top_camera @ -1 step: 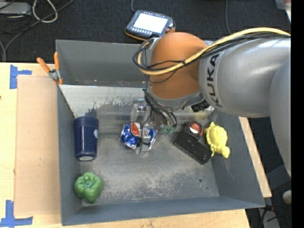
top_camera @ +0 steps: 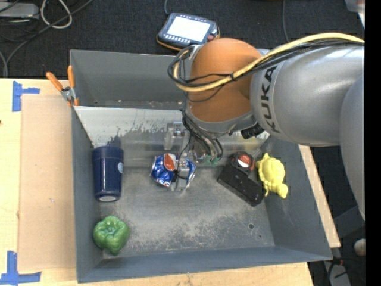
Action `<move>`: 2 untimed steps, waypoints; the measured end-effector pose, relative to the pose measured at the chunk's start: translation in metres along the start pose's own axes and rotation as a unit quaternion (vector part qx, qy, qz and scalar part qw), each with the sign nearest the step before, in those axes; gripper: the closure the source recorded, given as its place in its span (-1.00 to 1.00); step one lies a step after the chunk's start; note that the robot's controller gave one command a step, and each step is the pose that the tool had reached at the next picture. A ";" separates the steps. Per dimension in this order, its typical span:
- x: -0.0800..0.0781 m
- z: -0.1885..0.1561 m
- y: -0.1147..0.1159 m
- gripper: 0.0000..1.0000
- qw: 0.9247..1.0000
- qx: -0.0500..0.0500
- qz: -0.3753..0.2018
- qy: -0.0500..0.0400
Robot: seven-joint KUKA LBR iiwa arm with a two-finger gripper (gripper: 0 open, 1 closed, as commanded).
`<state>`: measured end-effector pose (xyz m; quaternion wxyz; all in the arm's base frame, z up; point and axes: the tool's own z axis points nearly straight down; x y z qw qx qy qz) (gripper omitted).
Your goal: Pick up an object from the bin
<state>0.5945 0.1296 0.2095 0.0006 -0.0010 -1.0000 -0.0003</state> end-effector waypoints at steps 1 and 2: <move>-0.018 0.129 -0.054 -1.00 1.000 -0.001 0.028 -0.001; -0.026 0.051 -0.052 -1.00 0.993 -0.003 0.115 -0.008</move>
Offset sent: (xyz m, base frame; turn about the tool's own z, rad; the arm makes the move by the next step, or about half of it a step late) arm 0.0241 -0.0525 -0.0539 0.2318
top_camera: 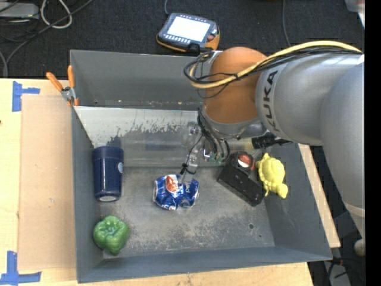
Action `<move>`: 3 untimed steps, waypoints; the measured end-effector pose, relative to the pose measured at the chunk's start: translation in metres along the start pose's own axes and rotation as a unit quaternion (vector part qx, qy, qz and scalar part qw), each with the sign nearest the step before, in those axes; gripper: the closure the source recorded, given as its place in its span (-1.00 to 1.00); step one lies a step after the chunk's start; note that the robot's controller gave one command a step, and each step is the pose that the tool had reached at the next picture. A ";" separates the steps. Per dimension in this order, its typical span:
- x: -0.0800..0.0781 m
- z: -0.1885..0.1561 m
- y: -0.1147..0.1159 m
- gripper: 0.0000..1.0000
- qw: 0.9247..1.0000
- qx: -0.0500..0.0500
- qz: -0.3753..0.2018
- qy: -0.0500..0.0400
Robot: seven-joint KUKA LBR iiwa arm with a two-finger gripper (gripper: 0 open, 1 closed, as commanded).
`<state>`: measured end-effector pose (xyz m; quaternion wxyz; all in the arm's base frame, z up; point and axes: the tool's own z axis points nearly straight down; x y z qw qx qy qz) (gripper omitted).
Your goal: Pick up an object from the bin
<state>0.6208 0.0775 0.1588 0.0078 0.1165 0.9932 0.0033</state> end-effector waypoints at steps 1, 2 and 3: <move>0.012 0.091 -0.007 -1.00 0.997 0.003 -0.077 0.018; 0.013 0.087 -0.029 -1.00 0.964 -0.001 -0.268 0.001; 0.008 0.083 -0.007 1.00 0.996 0.002 -0.091 0.013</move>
Offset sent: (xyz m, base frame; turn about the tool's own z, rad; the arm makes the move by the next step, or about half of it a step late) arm -0.0189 -0.0257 -0.0888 -0.5431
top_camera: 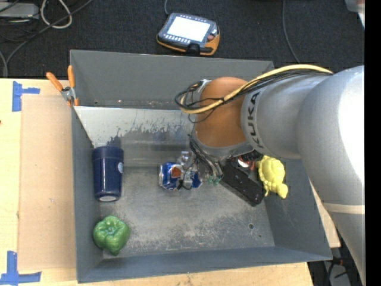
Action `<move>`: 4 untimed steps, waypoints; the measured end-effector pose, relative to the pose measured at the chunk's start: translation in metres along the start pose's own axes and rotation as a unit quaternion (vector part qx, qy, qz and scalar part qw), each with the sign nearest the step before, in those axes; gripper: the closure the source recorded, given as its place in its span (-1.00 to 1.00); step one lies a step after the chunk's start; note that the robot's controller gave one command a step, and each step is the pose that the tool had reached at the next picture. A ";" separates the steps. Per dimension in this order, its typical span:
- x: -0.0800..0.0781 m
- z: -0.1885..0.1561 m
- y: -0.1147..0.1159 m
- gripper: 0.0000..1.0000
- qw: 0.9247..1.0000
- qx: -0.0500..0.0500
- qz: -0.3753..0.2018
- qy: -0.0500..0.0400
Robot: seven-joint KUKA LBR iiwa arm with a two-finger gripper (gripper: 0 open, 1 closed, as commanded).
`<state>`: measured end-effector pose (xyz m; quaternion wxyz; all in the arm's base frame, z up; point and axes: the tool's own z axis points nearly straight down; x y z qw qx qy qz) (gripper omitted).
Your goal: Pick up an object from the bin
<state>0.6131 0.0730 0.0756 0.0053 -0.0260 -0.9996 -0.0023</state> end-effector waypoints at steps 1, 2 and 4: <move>0.000 0.000 0.000 1.00 1.000 0.000 0.000 0.000; -0.001 -0.002 0.000 1.00 1.000 0.000 0.001 0.000; 0.003 -0.029 0.000 1.00 1.000 0.000 0.001 0.005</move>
Offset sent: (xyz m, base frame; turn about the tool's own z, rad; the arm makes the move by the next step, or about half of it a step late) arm 0.0000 0.0000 0.0016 0.0003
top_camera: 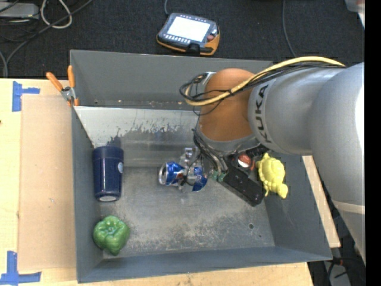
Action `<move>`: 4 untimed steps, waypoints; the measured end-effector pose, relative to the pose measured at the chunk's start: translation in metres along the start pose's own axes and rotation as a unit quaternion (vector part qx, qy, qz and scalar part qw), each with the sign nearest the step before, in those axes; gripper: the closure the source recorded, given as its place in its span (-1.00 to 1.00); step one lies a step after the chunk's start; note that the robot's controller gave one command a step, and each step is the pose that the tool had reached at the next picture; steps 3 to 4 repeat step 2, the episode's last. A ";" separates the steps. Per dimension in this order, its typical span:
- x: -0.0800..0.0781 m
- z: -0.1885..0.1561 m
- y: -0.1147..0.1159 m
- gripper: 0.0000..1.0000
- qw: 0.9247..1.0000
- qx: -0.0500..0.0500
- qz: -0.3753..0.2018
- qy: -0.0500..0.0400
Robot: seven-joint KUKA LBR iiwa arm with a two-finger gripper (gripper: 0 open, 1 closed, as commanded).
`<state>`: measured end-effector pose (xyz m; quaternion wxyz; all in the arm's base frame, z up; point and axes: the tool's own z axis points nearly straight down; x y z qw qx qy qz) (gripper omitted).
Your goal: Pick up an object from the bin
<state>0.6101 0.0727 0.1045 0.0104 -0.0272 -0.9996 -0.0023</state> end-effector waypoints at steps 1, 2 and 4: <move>-0.002 -0.034 0.000 1.00 1.000 -0.001 0.000 -0.004; 0.000 -0.056 0.000 1.00 1.000 -0.001 0.001 -0.002; 0.000 -0.056 0.000 1.00 1.000 -0.001 0.001 -0.002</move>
Offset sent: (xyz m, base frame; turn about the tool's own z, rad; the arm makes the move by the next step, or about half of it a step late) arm 0.0016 -0.0001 0.0780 0.0003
